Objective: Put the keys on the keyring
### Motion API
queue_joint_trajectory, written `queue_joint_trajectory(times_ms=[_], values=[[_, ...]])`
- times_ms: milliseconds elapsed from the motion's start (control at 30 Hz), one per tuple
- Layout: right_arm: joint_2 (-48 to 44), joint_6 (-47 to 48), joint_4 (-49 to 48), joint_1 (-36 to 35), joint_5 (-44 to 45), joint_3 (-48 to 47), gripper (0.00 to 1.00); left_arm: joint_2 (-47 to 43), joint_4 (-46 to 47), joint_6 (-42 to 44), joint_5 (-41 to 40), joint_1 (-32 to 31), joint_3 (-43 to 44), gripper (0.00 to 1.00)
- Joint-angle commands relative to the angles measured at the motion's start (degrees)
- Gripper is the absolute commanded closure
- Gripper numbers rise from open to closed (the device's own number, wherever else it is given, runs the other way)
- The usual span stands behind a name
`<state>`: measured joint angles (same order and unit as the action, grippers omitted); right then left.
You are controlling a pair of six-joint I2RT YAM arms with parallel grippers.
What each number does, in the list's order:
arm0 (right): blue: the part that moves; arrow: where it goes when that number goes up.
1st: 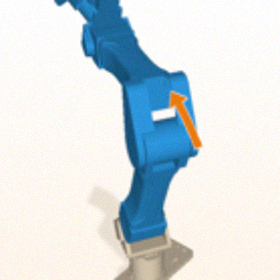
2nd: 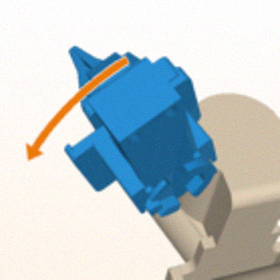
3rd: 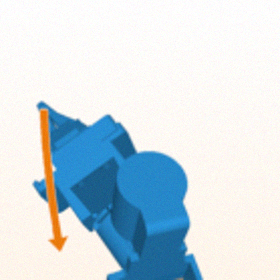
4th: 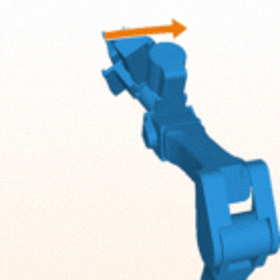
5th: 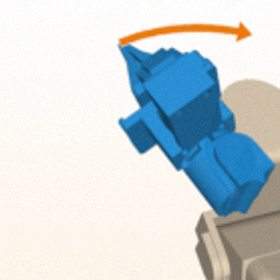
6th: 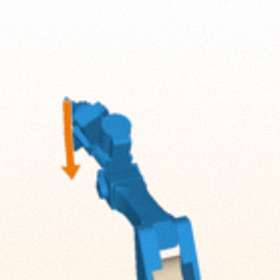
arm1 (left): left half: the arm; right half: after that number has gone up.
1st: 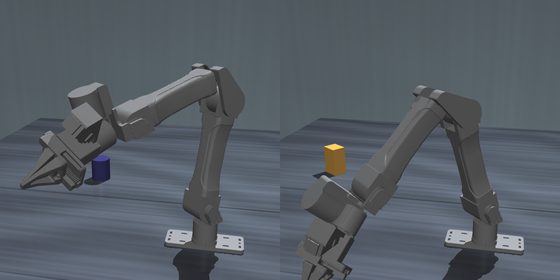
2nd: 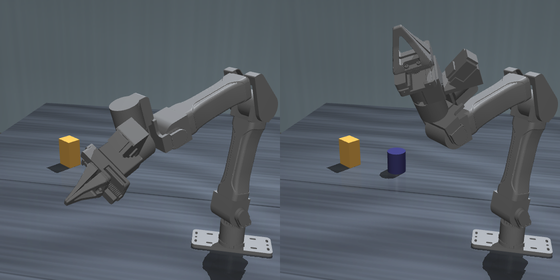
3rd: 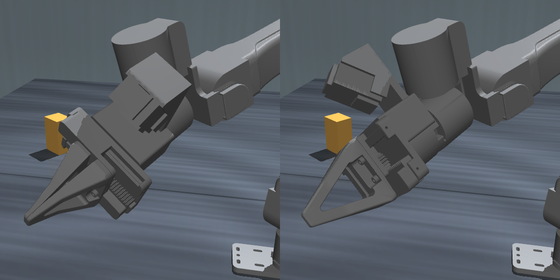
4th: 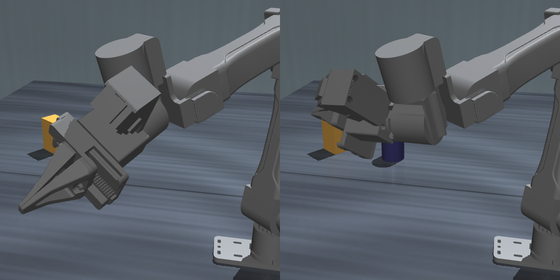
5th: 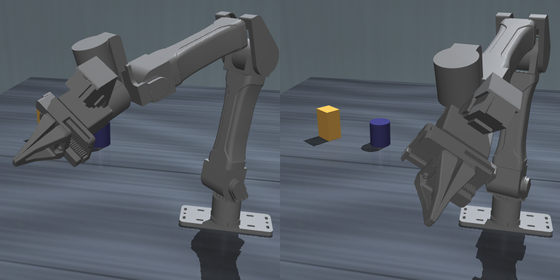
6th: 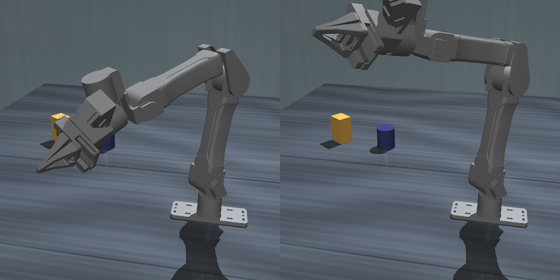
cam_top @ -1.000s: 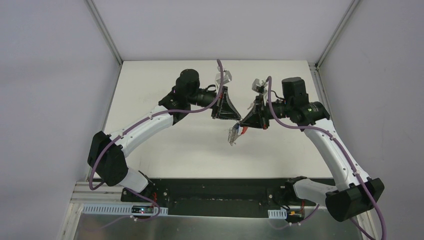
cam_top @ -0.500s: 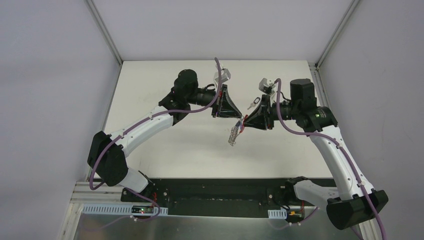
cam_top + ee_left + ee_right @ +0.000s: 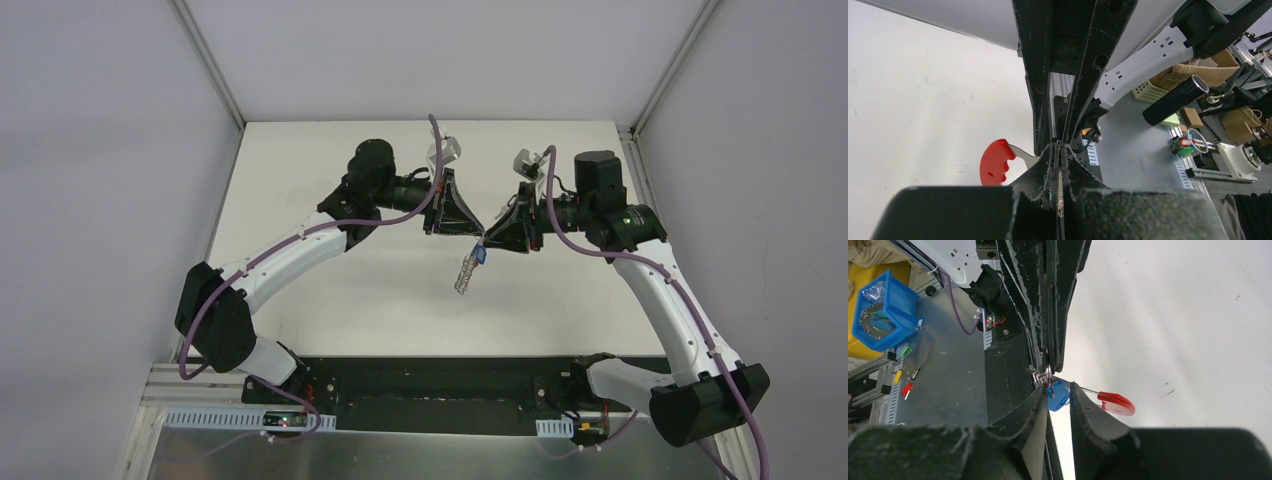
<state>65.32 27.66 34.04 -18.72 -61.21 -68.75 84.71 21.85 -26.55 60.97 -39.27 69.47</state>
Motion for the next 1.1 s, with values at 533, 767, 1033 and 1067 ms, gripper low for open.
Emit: queue_joint_trajectory(times_ms=[533,767,1033,1067], values=[[1.2,-3.1,-4.1,-0.3,-5.4,-2.3,0.97,-0.3,4.0,-0.9,0.1,0.5,0.5,1.00],[1.5,4.2,5.0,-1.7,2.0,-6.8,1.00,-1.7,-1.6,4.1,1.1,1.1,1.4,1.00],[5.4,11.0,14.8,-8.3,11.0,-12.3,1.00,-4.0,-33.2,31.5,-3.4,0.8,9.1,0.77],[5.8,11.2,14.9,-8.6,11.2,-12.4,1.00,-4.0,-33.9,32.0,-3.7,0.6,9.4,0.74]])
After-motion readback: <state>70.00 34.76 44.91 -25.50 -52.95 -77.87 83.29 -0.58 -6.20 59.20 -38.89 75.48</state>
